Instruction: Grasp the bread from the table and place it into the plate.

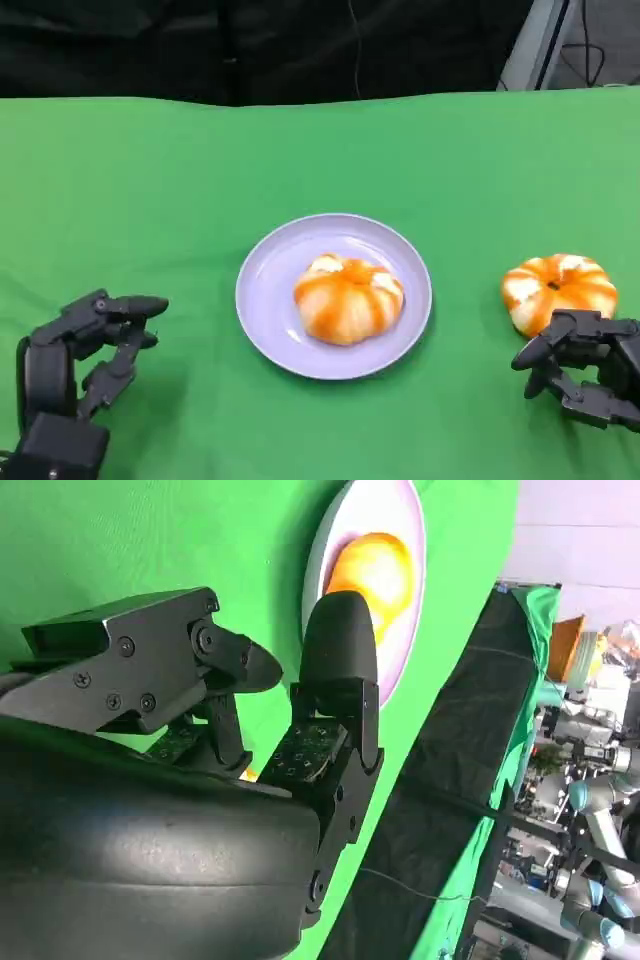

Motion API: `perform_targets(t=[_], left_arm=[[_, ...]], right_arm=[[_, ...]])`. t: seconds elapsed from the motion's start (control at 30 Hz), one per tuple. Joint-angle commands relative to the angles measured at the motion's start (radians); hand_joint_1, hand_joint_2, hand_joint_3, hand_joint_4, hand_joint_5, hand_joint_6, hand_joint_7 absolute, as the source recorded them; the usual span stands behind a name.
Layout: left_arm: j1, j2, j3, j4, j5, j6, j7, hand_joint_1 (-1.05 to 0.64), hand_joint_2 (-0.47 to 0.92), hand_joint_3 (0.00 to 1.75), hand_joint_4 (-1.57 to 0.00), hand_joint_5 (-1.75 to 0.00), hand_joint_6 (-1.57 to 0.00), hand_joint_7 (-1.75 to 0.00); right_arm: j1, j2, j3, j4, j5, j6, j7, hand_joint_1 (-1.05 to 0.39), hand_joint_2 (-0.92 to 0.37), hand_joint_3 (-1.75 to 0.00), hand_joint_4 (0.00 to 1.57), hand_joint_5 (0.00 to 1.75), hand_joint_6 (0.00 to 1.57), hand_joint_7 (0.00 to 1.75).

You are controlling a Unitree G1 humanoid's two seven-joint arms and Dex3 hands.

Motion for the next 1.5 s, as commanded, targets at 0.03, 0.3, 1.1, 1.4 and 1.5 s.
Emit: perform_targets(t=[0.03, 0.3, 1.1, 1.4, 1.5], left_arm=[[0.017, 0.005, 0.017, 0.007, -0.014, -0.013, -0.012, -0.01, 0.89, 0.5, -0.82, -1.38, -0.89, -0.99], [0.035, -0.001, 0.029, 0.015, -0.012, -0.017, -0.014, -0.06, 0.83, 0.58, -0.84, -1.43, -0.85, -1.12], [0.042, -0.011, 0.038, 0.006, 0.008, -0.024, 0.018, -0.07, 0.84, 0.57, -0.83, -1.45, -0.83, -1.16], [0.046, -0.013, 0.037, -0.002, 0.004, -0.03, 0.011, -0.08, 0.85, 0.55, -0.83, -1.45, -0.84, -1.14], [0.047, -0.012, 0.036, -0.003, 0.009, -0.028, 0.015, -0.08, 0.85, 0.55, -0.83, -1.45, -0.84, -1.14]], right_arm=[[-0.004, -0.021, -0.01, 0.002, 0.014, -0.001, 0.003, 0.05, -0.8, -0.68, 0.86, 1.37, 0.94, 0.94], [-0.004, -0.02, -0.011, 0.005, 0.015, -0.004, 0.003, 0.06, -0.79, -0.69, 0.87, 1.36, 0.95, 0.94], [-0.003, -0.029, -0.022, 0.005, 0.027, 0.008, 0.021, 0.05, -0.8, -0.67, 0.87, 1.36, 0.95, 0.92], [-0.001, -0.029, -0.02, 0.006, 0.03, 0.001, 0.022, 0.05, -0.81, -0.66, 0.87, 1.36, 0.96, 0.91], [-0.002, -0.028, -0.021, 0.006, 0.034, 0.006, 0.026, 0.05, -0.81, -0.66, 0.87, 1.36, 0.96, 0.9]])
